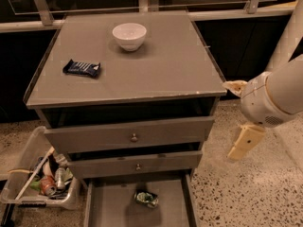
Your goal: Pick green can from bottom drawer and place on counter
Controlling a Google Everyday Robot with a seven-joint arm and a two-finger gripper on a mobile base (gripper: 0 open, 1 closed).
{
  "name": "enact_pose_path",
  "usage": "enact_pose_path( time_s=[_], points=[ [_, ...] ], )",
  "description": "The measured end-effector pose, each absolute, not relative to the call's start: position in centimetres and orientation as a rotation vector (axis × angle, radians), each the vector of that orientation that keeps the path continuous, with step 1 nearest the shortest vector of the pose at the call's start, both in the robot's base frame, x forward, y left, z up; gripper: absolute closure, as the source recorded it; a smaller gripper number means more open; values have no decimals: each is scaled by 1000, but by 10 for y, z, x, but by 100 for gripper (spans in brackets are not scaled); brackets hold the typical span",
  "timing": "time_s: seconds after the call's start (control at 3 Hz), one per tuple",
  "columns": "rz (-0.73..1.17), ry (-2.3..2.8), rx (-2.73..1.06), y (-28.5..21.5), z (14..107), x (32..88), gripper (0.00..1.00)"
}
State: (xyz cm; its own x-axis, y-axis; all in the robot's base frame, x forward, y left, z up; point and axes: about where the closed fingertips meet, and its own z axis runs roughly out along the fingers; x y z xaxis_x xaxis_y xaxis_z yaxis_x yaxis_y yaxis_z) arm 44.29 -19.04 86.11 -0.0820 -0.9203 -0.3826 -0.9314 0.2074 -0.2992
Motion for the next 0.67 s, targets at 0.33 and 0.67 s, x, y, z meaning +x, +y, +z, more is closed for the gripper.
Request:
enact_pose_path(
  time_s=[0.33,0.67],
  points=[
    [104,1978,-1708,-177,813,445,0],
    [141,1933,-1700,-169,760,455,0]
  ],
)
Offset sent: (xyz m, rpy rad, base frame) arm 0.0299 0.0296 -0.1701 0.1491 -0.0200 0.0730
